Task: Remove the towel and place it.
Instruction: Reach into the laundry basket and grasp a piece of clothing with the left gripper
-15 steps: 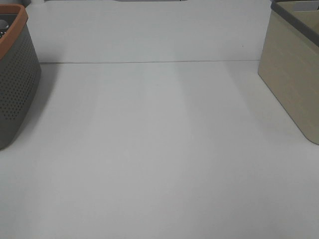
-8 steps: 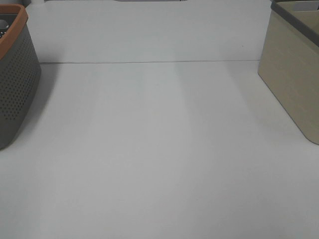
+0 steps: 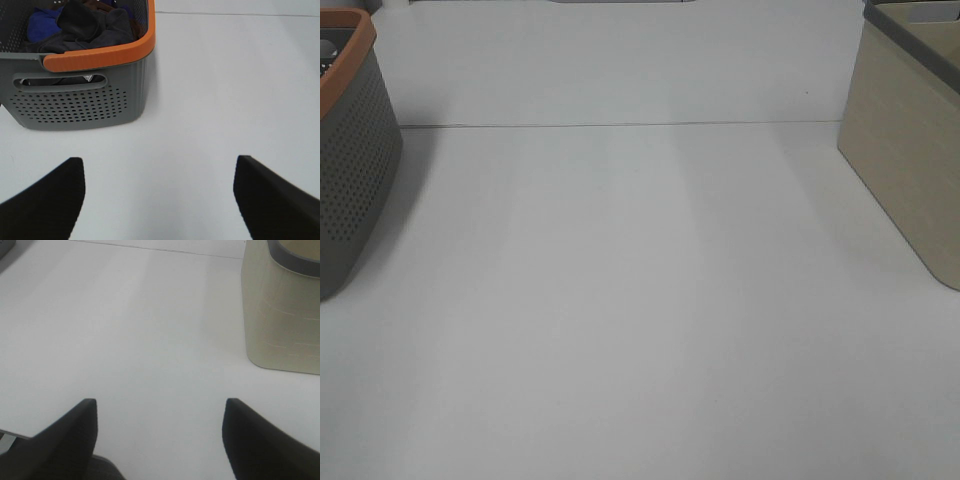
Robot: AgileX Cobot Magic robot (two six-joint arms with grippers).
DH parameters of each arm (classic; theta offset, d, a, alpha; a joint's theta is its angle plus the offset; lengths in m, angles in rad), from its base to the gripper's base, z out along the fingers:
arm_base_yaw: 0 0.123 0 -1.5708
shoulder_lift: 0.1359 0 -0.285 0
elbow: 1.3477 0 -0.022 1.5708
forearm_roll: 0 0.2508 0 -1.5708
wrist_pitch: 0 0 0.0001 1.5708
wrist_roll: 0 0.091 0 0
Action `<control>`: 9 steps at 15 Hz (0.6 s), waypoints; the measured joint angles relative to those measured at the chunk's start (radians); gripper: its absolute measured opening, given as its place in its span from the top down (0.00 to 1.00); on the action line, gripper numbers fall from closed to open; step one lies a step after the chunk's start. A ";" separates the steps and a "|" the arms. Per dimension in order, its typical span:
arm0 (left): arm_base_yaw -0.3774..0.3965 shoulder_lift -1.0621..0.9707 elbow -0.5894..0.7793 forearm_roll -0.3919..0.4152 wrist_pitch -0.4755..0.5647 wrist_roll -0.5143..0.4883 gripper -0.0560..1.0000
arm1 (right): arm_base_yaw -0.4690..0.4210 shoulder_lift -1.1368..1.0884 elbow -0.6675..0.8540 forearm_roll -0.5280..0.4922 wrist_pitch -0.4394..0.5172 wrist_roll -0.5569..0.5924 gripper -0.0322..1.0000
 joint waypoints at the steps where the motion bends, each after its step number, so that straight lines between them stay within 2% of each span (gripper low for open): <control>1: 0.000 0.040 -0.025 0.000 -0.006 0.000 0.23 | 0.000 0.000 0.000 0.000 0.000 0.000 0.29; 7: 0.000 0.250 -0.162 0.000 -0.108 -0.016 0.23 | 0.000 0.000 0.000 0.000 0.000 0.000 0.29; 9: 0.000 0.333 -0.202 0.005 -0.158 -0.068 0.23 | 0.000 0.000 0.000 0.000 0.000 0.000 0.29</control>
